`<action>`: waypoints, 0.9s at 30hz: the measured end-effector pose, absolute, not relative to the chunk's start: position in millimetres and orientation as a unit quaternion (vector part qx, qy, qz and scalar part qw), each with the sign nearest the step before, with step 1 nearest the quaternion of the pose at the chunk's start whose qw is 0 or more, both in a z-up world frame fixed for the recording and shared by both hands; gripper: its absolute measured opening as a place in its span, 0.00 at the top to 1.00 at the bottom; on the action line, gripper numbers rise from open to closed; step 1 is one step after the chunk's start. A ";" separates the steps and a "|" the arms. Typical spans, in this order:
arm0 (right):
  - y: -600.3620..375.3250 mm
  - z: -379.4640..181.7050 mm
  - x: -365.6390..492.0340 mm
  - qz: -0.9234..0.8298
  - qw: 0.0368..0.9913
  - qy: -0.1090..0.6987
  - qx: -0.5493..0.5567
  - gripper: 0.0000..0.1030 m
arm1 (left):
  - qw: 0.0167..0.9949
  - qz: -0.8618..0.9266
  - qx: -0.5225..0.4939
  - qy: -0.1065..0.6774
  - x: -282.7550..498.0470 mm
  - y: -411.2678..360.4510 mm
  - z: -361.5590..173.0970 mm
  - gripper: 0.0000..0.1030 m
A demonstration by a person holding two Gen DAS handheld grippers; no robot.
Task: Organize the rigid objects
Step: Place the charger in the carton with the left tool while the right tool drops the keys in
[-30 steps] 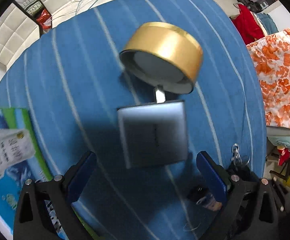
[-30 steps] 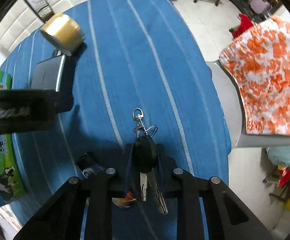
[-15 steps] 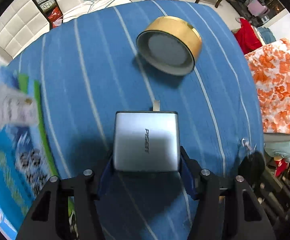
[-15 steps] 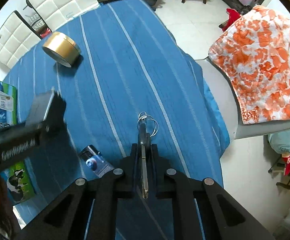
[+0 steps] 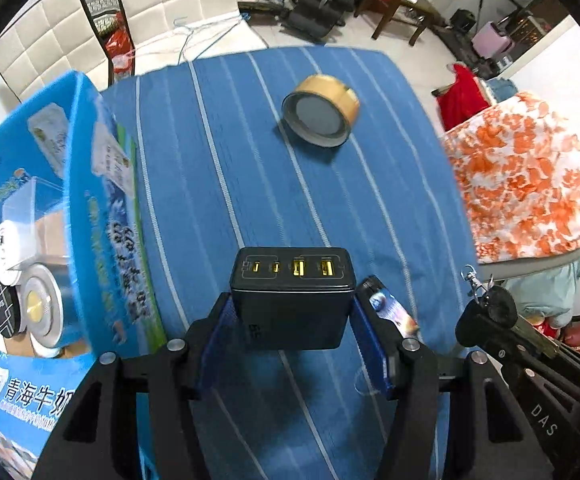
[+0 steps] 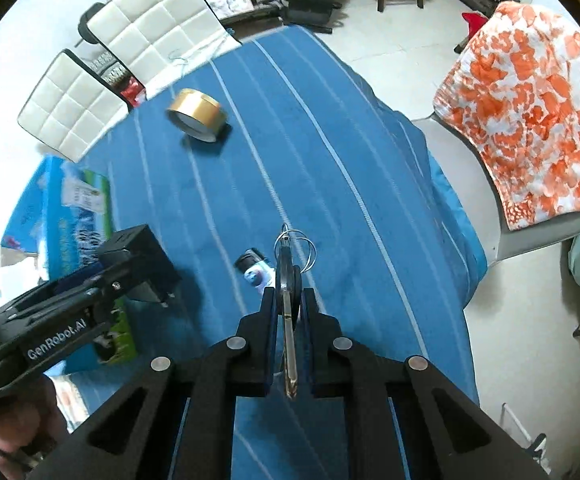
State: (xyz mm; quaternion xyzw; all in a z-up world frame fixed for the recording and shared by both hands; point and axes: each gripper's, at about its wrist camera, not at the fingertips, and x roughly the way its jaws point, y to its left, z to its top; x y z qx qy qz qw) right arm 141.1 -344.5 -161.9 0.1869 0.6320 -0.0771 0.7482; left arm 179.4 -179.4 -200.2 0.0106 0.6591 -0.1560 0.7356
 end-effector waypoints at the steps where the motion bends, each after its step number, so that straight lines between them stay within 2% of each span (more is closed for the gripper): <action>1: -340.7 -155.9 139.5 -0.071 0.750 0.630 0.186 0.88 | 0.738 -0.160 0.009 0.655 178.7 -180.7 -197.1 0.46; 7: -314.5 -106.4 133.9 -0.034 0.773 0.606 0.187 0.88 | 0.763 -0.187 -0.023 0.618 167.1 -159.7 -149.2 0.46; 14: -249.2 -66.5 144.3 0.031 0.792 0.585 0.173 0.88 | 0.793 -0.176 -0.050 0.582 153.8 -89.3 -94.5 0.46; 20: -173.8 -66.1 159.5 0.088 0.787 0.587 0.170 0.88 | 0.798 -0.111 -0.058 0.590 138.3 -4.3 -95.2 0.46; 27: -83.6 -98.1 187.4 0.106 0.778 0.609 0.116 0.88 | 0.790 -0.032 -0.091 0.606 139.9 82.3 -131.7 0.46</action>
